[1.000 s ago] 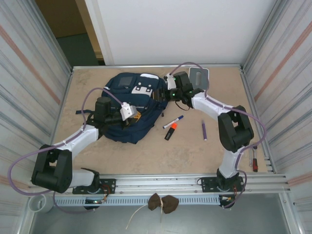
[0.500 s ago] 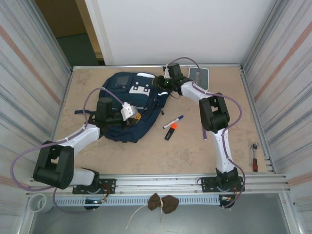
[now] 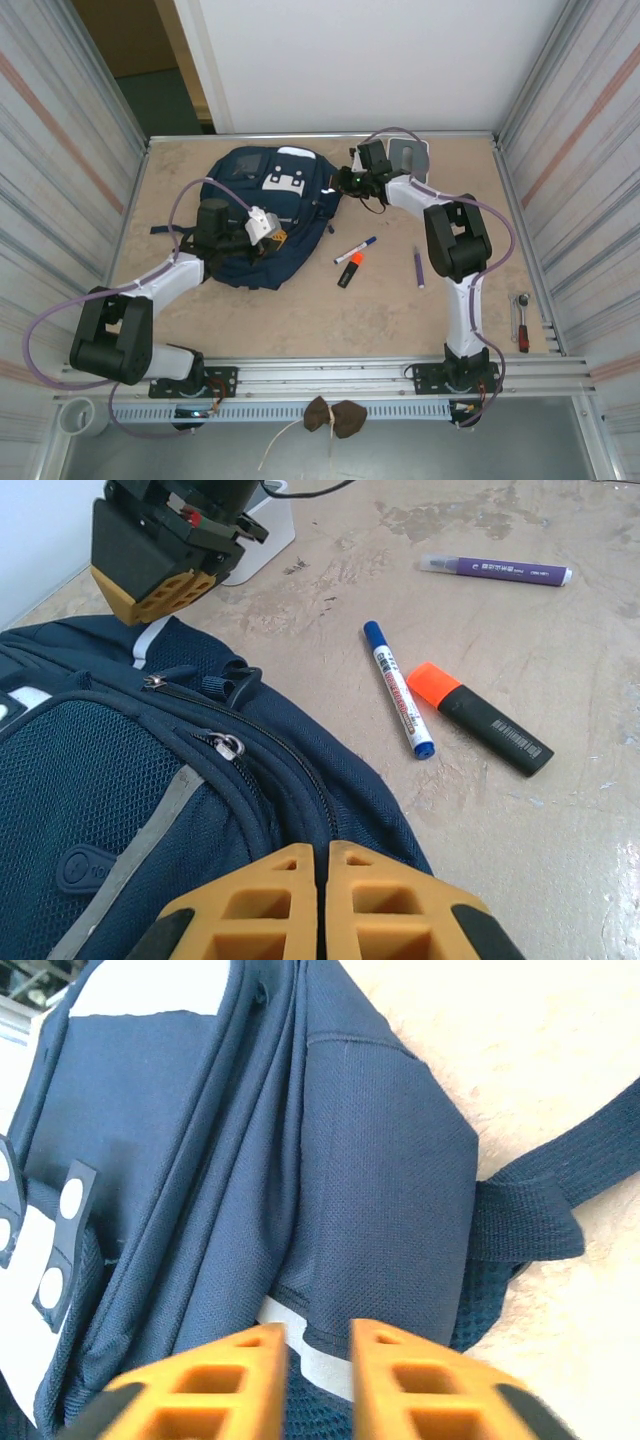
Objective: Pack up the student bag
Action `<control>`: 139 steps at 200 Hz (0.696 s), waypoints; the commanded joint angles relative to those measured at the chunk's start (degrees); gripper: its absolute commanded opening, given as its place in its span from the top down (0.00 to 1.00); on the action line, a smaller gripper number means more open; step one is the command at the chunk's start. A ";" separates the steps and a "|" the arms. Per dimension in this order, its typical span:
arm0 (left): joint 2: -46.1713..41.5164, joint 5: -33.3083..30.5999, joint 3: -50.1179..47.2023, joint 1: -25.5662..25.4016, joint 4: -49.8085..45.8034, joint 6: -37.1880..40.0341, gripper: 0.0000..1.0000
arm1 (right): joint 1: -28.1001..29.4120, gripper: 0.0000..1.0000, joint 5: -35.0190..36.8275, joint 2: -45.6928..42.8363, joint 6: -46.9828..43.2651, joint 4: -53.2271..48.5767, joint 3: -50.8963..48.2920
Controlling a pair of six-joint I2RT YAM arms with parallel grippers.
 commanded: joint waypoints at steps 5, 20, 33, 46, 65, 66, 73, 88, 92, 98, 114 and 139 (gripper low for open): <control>0.05 -0.84 1.68 0.11 0.71 -0.75 0.95 | 0.35 0.58 5.98 -3.04 -3.11 0.51 -1.80; 0.01 -0.85 1.73 -0.07 0.62 -0.67 0.96 | 0.17 0.47 5.83 -0.94 -3.54 -0.44 0.01; 0.01 -0.93 1.77 -0.24 0.45 -0.61 0.96 | 0.15 0.42 5.23 2.05 -4.07 -2.97 3.43; 0.10 -0.94 1.78 -0.27 0.27 -0.51 0.96 | 0.18 0.45 3.62 4.65 -4.23 -4.39 6.40; 0.36 -1.42 1.94 -0.25 0.18 -0.69 0.95 | 0.11 0.71 0.57 5.51 -4.14 -4.20 7.50; 0.40 -1.48 1.99 -0.25 0.22 -0.65 0.95 | 0.04 0.73 0.56 5.42 -4.14 -4.15 7.44; 0.60 -1.98 2.14 -0.25 0.14 -0.94 0.96 | -0.02 0.84 0.71 4.60 -4.38 -4.15 7.02; 1.09 -3.84 2.69 -0.08 0.01 -1.84 0.95 | -0.83 0.99 2.04 1.00 -5.01 -4.15 3.94; 1.21 -4.34 2.85 0.08 0.00 -2.15 0.95 | -1.10 1.00 2.55 -0.11 -5.14 -3.98 2.78; 1.31 -4.89 3.00 0.34 0.04 -2.58 0.95 | -1.50 1.00 2.94 -2.04 -5.20 -3.78 0.84; 1.80 -6.81 3.33 1.21 1.05 -4.46 0.94 | -2.08 1.00 3.70 -7.52 -5.01 -2.24 -5.60; 3.57 -11.95 5.05 2.68 1.23 -8.62 0.90 | -1.33 1.00 4.40 -15.23 -2.59 2.77 -16.96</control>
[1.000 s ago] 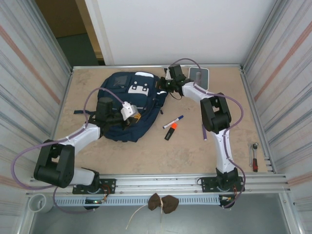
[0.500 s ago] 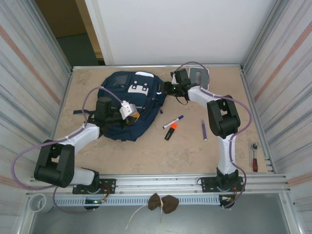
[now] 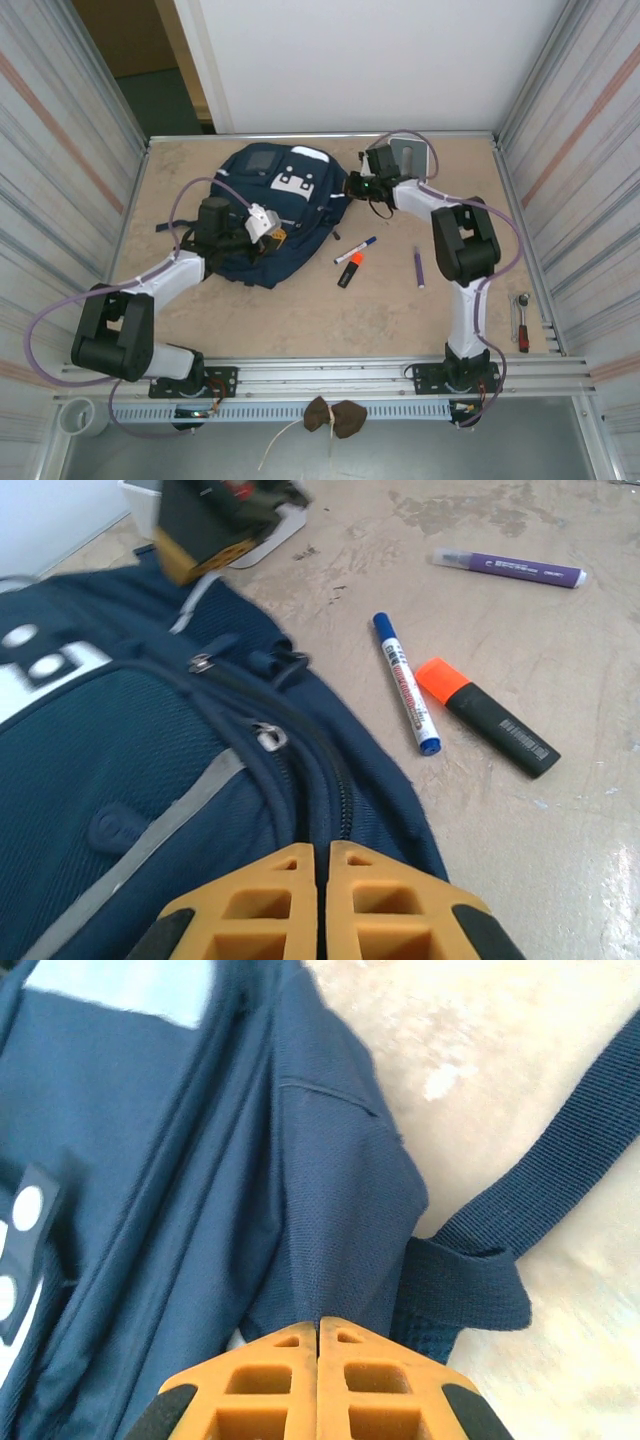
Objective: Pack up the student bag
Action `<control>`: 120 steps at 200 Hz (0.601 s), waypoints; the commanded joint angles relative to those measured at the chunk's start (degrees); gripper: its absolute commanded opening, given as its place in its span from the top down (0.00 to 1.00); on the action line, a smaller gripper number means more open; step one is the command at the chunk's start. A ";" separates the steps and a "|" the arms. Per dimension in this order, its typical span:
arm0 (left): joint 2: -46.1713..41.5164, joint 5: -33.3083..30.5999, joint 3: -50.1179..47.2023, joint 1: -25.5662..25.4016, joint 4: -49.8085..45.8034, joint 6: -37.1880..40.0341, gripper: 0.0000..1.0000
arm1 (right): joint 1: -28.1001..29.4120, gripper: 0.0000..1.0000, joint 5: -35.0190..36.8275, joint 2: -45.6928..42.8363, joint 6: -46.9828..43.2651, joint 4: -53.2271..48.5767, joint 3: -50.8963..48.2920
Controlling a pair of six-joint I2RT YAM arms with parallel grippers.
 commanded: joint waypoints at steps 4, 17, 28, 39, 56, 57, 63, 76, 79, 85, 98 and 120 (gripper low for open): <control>2.38 -10.95 3.90 2.49 2.40 -6.37 0.88 | 0.86 1.00 0.16 -10.34 1.95 2.39 -9.70; 2.59 -15.46 4.18 3.32 2.67 -10.27 0.78 | 2.63 1.00 0.71 -12.96 3.68 4.91 -14.48; 1.93 -19.47 4.16 4.02 2.46 -14.52 0.71 | 4.50 1.00 1.66 -14.28 4.78 6.91 -17.47; 0.56 -23.88 3.61 4.43 2.37 -19.46 0.59 | 6.24 1.00 2.32 -15.36 5.88 8.33 -19.57; -2.38 -30.01 2.78 4.37 0.70 -26.52 0.42 | 9.17 0.97 1.77 -16.56 6.51 10.75 -21.85; -2.60 -30.34 2.73 4.37 0.55 -26.88 0.41 | 9.32 0.96 1.71 -16.63 6.47 10.76 -21.93; -3.78 -32.08 2.43 4.21 -0.61 -28.97 0.37 | 10.26 0.93 1.65 -17.31 6.03 10.59 -22.22; -6.50 -35.54 1.45 2.96 -2.08 -31.90 0.26 | 11.73 0.85 2.72 -19.54 3.69 9.38 -22.74; -7.11 -36.37 1.17 2.44 -2.23 -32.37 0.22 | 11.94 0.83 3.16 -20.10 2.98 9.11 -22.87; -8.14 -38.27 0.63 1.03 -2.34 -32.99 0.16 | 12.33 0.79 4.56 -21.43 1.39 8.58 -23.06; -8.99 -42.07 0.27 -2.62 -2.14 -33.09 0.05 | 12.86 0.68 6.98 -23.46 -2.35 7.78 -22.75; -5.41 -49.88 2.76 -7.22 -2.32 -31.16 0.01 | 13.22 0.57 7.31 -22.42 -5.86 8.52 -20.41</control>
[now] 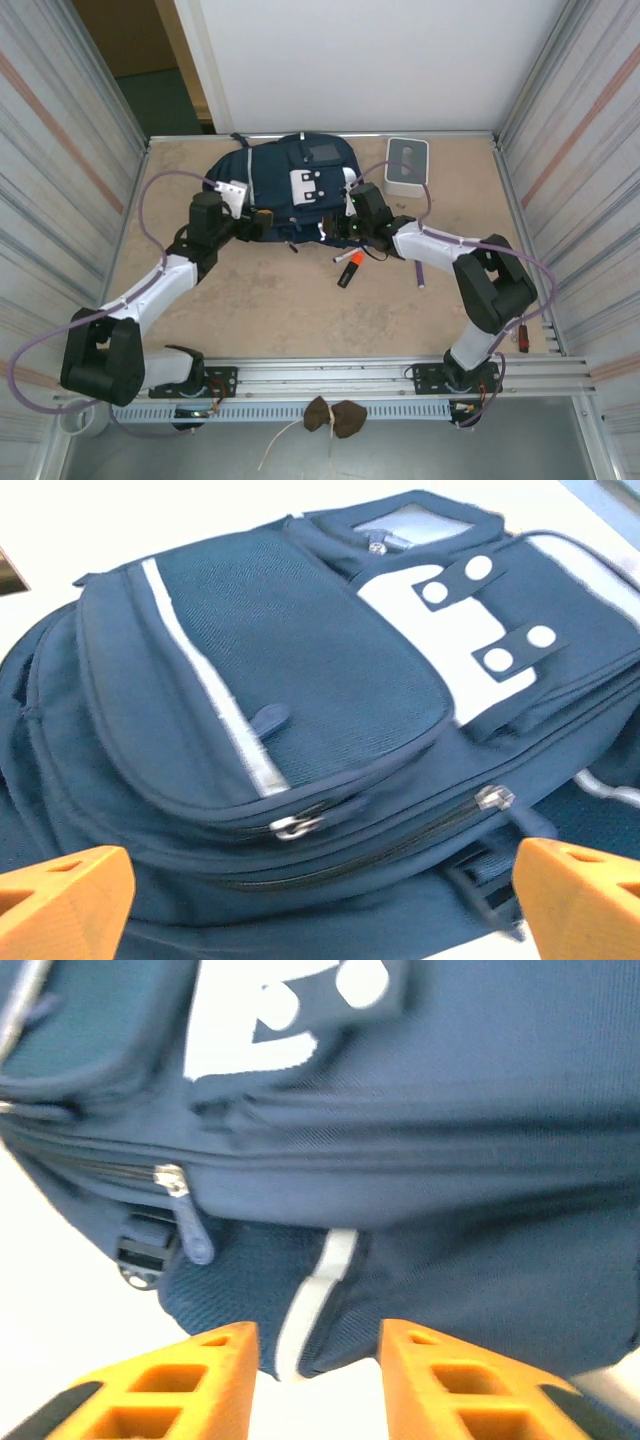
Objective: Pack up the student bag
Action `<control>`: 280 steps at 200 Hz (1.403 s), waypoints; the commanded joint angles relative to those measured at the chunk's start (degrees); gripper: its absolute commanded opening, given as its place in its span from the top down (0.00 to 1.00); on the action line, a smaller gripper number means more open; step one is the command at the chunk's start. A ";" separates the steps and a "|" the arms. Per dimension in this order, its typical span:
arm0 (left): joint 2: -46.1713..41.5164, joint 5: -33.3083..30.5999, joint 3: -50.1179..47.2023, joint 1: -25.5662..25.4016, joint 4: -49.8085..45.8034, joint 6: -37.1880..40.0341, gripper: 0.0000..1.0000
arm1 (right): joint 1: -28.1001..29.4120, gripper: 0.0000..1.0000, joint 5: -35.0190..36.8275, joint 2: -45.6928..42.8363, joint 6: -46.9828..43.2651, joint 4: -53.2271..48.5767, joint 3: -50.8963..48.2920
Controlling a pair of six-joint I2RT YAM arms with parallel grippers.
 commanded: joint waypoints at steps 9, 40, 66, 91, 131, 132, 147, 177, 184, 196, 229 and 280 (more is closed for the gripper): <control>4.68 -13.86 2.58 -4.67 -1.18 -1.45 0.01 | -0.39 0.55 1.11 0.21 -6.18 2.42 3.87; 12.16 -19.78 6.48 -4.97 -0.62 0.21 0.01 | -0.85 0.53 -2.63 7.60 -6.97 5.93 8.07; 18.19 -22.36 10.19 -4.72 0.15 1.76 0.01 | -2.49 0.55 -3.82 12.57 -6.55 6.30 10.14; 20.48 -24.02 12.51 -4.31 -1.19 2.52 0.03 | -4.14 0.60 -1.79 14.65 -6.10 4.49 9.59; 22.46 -22.24 16.45 -2.13 -8.86 0.96 0.18 | -6.25 0.67 1.96 15.08 -5.98 -0.63 8.68; 22.51 -22.19 16.51 -2.10 -9.02 0.95 0.18 | -6.32 0.67 1.95 15.06 -5.95 -0.71 8.60; 22.82 -20.37 17.34 -1.38 -11.61 0.39 0.23 | -7.13 0.69 2.66 14.89 -5.94 -2.10 8.52; 21.70 -16.30 17.33 0.39 -14.53 -1.54 0.35 | -7.80 0.71 4.33 15.41 -6.98 -5.18 9.86; 21.34 -15.06 16.99 0.86 -14.37 -1.78 0.40 | -7.85 0.72 4.73 15.57 -7.38 -5.72 10.26; 21.00 -12.50 16.75 1.65 -14.43 -2.51 0.46 | -8.02 0.72 5.00 15.68 -7.77 -6.04 10.45; 20.79 -7.38 16.75 3.28 -15.53 -3.96 0.59 | -8.41 0.73 4.67 15.62 -7.93 -6.32 10.73; 19.30 -8.37 16.05 4.84 -17.97 -6.00 0.46 | -8.60 0.75 4.39 15.22 -8.38 -6.76 11.17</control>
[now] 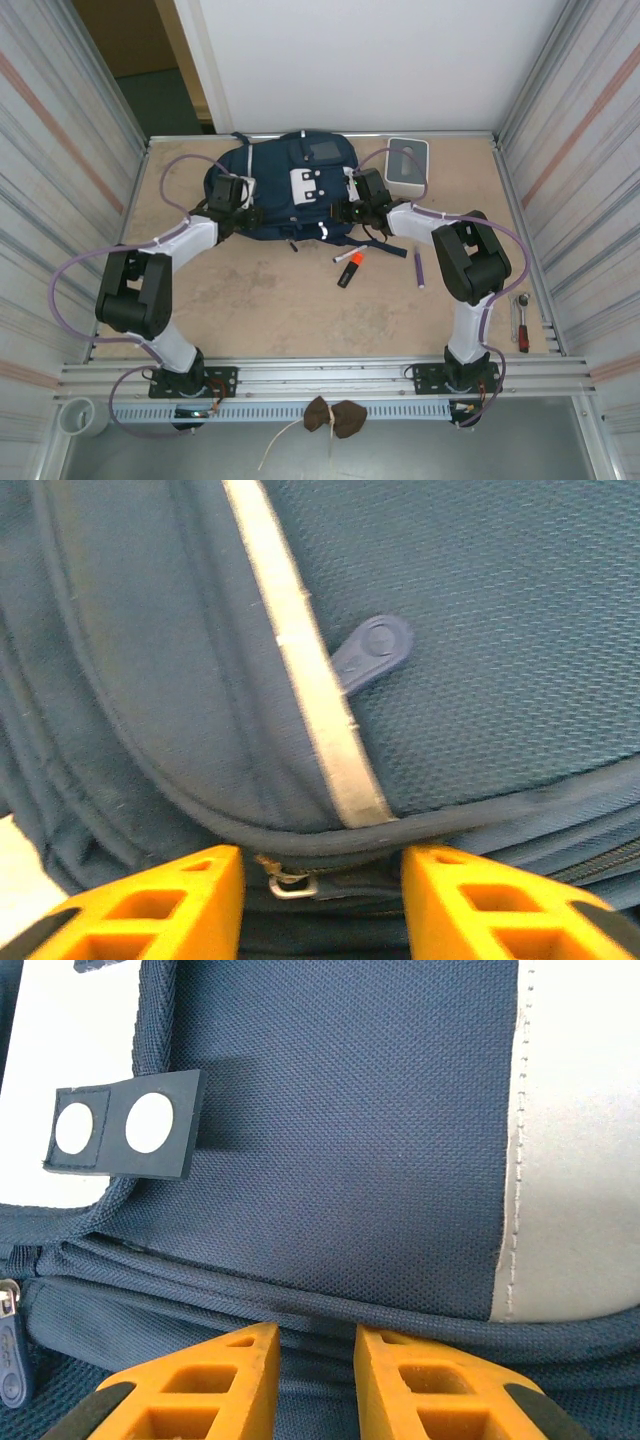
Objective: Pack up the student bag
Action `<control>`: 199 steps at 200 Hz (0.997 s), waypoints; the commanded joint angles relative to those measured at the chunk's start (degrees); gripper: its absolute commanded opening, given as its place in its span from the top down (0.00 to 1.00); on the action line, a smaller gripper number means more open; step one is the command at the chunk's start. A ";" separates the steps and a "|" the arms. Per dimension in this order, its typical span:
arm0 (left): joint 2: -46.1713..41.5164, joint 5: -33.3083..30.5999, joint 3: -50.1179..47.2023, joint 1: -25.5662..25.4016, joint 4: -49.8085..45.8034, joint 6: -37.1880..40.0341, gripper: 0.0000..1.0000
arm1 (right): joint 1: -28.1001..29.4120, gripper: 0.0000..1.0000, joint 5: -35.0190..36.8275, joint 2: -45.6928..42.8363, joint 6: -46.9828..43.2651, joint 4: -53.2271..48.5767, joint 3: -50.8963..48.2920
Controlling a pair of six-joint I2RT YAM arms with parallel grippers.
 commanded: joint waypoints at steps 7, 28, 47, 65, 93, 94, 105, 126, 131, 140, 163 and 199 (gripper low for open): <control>-2.32 -1.85 0.09 2.12 -3.33 -2.83 0.43 | -2.04 0.75 4.46 1.07 -2.07 -5.12 0.64; -1.08 0.26 1.52 3.79 -5.56 -4.86 0.37 | -2.08 0.75 4.26 1.14 -2.07 -5.12 0.73; 0.06 2.19 3.12 4.10 -6.85 -5.12 0.35 | -2.08 0.75 4.07 1.32 -2.07 -5.12 0.82; 0.73 4.52 3.86 4.04 -7.26 -5.45 0.34 | -2.08 0.75 3.76 1.37 -1.91 -5.14 0.92; 0.26 8.32 3.70 2.68 -4.89 -6.09 0.25 | -2.04 0.75 3.04 1.69 -1.83 -5.07 1.22; 0.24 8.06 3.71 2.57 -4.87 -5.98 0.25 | -2.02 0.75 3.04 1.68 -1.77 -5.05 1.28; 0.22 6.46 3.89 1.23 -4.26 -5.00 0.20 | -1.91 0.75 2.91 1.67 -1.71 -5.03 1.26; 0.60 3.82 4.44 -0.46 -3.74 -3.73 0.13 | -1.87 0.76 2.60 1.81 -1.71 -4.94 1.27; 0.93 2.63 4.70 -0.68 -3.93 -3.48 0.12 | -1.83 0.76 2.56 1.85 -1.71 -4.94 1.17; 1.82 0.74 5.46 -1.01 -4.87 -3.07 0.10 | -1.89 0.76 2.51 1.80 -1.74 -4.88 1.05; 4.12 -3.38 7.74 -1.06 -8.91 -2.80 0.10 | -1.91 0.76 2.56 1.74 -1.79 -4.82 0.90; 6.28 -7.02 9.75 -1.00 -13.56 -1.97 0.12 | -2.38 0.76 2.86 2.14 -1.75 -5.71 1.30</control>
